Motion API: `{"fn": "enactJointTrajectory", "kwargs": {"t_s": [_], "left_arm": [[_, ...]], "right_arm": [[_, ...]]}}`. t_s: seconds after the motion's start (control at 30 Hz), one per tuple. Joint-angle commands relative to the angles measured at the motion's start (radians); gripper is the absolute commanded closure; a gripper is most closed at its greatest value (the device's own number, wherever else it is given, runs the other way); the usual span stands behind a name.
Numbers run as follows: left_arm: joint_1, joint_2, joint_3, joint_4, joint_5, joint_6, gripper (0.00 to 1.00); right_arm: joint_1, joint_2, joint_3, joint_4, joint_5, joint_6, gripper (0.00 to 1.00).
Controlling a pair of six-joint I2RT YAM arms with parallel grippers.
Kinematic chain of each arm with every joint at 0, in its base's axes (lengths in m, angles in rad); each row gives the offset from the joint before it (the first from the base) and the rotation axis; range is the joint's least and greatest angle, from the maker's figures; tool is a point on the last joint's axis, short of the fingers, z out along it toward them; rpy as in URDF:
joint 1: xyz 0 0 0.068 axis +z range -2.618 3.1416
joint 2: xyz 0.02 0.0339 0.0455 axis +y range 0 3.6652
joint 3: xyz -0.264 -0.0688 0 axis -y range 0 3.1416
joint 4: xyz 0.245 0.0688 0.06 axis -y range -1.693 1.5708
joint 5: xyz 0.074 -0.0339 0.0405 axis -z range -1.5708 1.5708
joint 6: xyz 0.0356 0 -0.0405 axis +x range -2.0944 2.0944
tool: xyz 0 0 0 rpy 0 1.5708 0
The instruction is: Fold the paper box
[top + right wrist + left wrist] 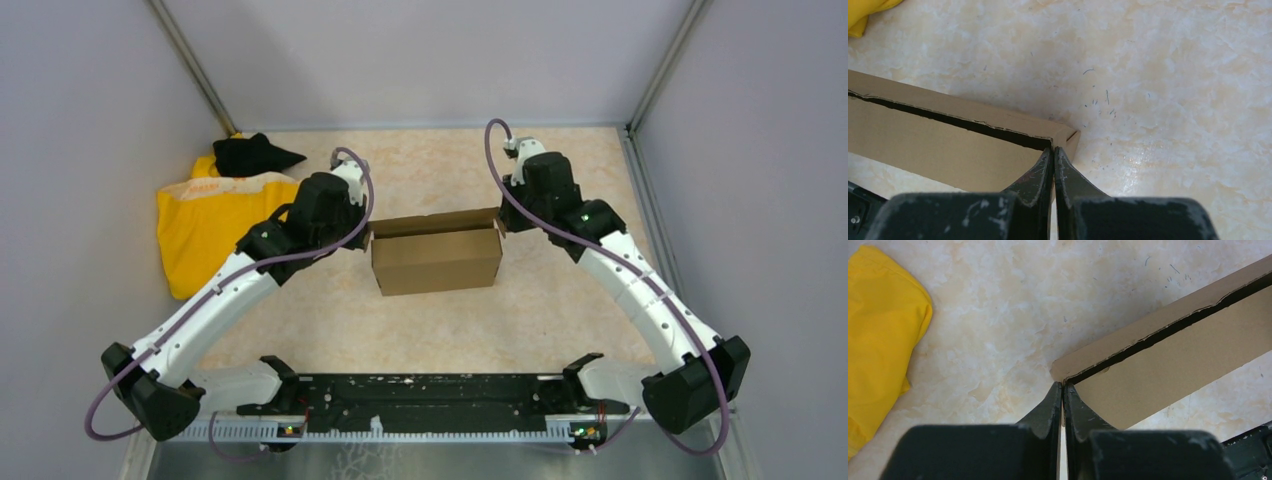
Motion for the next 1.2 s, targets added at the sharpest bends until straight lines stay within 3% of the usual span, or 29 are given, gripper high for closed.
{"fn": "enactJointTrajectory", "kwargs": {"t_s": [0.0,1.17], "left_arm": [[-0.003,0.018,0.024,-0.007,0.041,-0.037,0.93],[-0.003,0.069,0.054,0.003,0.069,-0.053,0.93]], "right_arm": [[0.022,0.01,0.058,0.007,-0.014,0.048,1.0],[0.025,0.089,0.173,-0.121,-0.022,0.074,1.0]]}}
